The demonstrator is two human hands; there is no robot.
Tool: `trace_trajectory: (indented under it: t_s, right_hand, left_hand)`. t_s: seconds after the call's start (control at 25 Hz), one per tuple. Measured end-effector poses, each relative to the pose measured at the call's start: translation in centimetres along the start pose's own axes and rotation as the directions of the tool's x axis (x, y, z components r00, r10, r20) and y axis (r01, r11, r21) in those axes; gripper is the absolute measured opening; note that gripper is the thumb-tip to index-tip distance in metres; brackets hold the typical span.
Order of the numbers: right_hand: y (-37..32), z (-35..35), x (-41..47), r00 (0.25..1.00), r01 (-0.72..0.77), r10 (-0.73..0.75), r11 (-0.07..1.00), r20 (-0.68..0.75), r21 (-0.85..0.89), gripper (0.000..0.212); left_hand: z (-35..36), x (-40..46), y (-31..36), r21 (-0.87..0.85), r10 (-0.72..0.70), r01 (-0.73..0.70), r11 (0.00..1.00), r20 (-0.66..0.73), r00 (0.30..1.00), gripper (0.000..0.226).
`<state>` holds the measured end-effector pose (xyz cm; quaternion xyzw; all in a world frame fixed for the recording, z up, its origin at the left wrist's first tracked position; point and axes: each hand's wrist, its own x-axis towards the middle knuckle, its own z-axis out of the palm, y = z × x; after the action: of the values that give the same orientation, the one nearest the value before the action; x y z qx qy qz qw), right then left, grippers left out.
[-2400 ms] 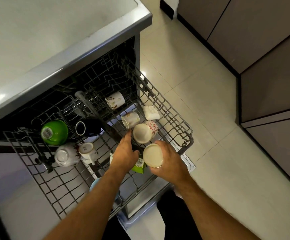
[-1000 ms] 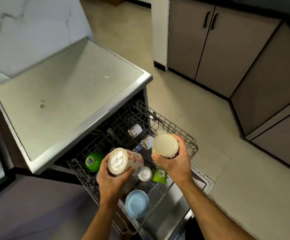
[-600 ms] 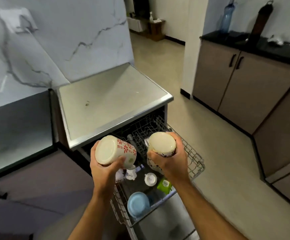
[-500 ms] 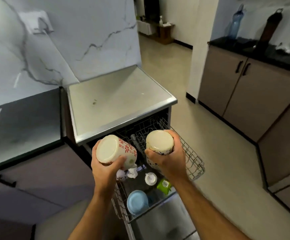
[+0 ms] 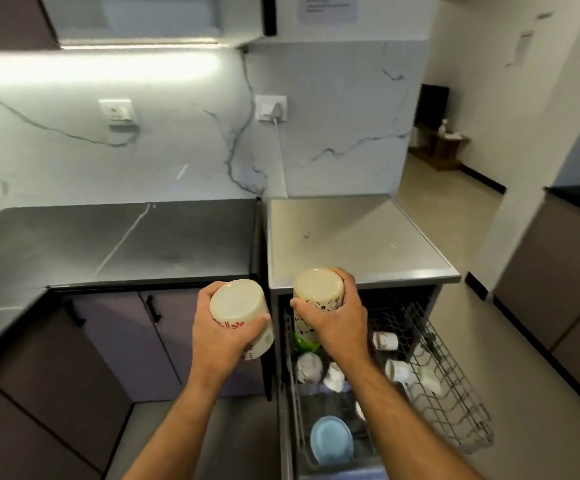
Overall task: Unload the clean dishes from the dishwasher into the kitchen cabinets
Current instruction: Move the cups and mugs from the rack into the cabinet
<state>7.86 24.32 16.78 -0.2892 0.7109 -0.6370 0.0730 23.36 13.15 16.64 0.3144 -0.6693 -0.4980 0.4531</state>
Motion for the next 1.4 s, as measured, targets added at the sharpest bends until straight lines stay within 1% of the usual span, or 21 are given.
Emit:
trace_trajectory:
  t_s: [0.12, 0.2, 0.28, 0.4, 0.48, 0.6, 0.72, 0.84, 0.96, 1.08, 1.24, 1.32, 1.4]
  right_hand:
    - [-5.6, 6.5, 1.4, 0.996, 0.082, -0.082, 0.997, 0.036, 0.0, 0.073]
    - [-9.6, 10.9, 2.5, 0.99, 0.139, -0.139, 0.99, 0.037, 0.019, 0.069]
    - [-13.9, 15.1, 3.7, 0.98, 0.199, -0.199, 0.979, 0.005, 0.045, 0.071]
    - [-19.5, 20.0, 6.1, 0.959, 0.28, -0.276, 0.958, -0.065, 0.06, 0.073]
    - [-22.4, 23.0, 7.6, 0.95, 0.307, -0.301, 0.95, -0.084, 0.064, 0.073]
    - [-24.3, 26.7, 10.0, 0.946, 0.316, -0.314, 0.948, -0.079, 0.023, 0.076]
    - [-24.3, 29.2, 13.0, 0.943, 0.321, -0.319, 0.947, -0.091, 0.006, 0.075]
    - [-23.6, 32.0, 17.4, 0.941, 0.331, -0.33, 0.944, -0.071, -0.007, 0.072]
    - [-22.7, 34.8, 22.5, 0.93, 0.363, -0.36, 0.932, -0.074, 0.027, 0.074]
    - [-23.1, 36.3, 27.6, 0.936, 0.348, -0.342, 0.935, -0.087, 0.064, 0.075]
    - [-26.4, 36.4, 34.4, 0.931, 0.363, -0.356, 0.928, -0.087, 0.084, 0.078]
    - [-29.1, 36.3, 36.9, 0.924, 0.38, -0.373, 0.916, -0.081, 0.127, 0.074]
    - [-32.0, 36.4, 38.9, 0.906, 0.422, -0.422, 0.89, -0.039, 0.176, 0.07]
  left_hand:
    - [-5.9, 4.0, 2.1, 0.02, 0.035, -0.034, 0.999, -0.077, 0.996, 0.081]
    - [-10.2, 7.8, 4.1, 0.042, 0.091, -0.087, 0.995, -0.099, 0.991, 0.087]
    - [-14.6, 11.8, 6.4, 0.074, 0.165, -0.159, 0.985, -0.098, 0.981, 0.09]
    - [-19.9, 17.3, 9.7, 0.156, 0.269, -0.25, 0.956, -0.121, 0.955, 0.082]
    - [-22.9, 20.7, 11.2, 0.177, 0.309, -0.285, 0.942, -0.131, 0.942, 0.081]
    - [-25.8, 25.1, 11.9, 0.193, 0.316, -0.287, 0.938, -0.141, 0.938, 0.078]
    - [-26.4, 28.7, 11.4, 0.213, 0.322, -0.287, 0.934, -0.152, 0.934, 0.077]
    - [-25.6, 33.1, 9.6, 0.222, 0.318, -0.283, 0.933, -0.14, 0.938, 0.078]
    - [-23.9, 38.1, 8.3, 0.243, 0.344, -0.303, 0.921, -0.146, 0.927, 0.077]
    - [-22.3, 42.9, 8.9, 0.221, 0.344, -0.302, 0.927, -0.186, 0.921, 0.075]
    - [-20.7, 49.2, 11.8, 0.126, 0.327, -0.304, 0.944, -0.275, 0.904, 0.076]
    - [-20.3, 51.8, 13.7, 0.095, 0.335, -0.321, 0.942, -0.284, 0.898, 0.074]
    - [-19.8, 54.4, 15.7, 0.068, 0.352, -0.347, 0.935, -0.277, 0.894, 0.074]
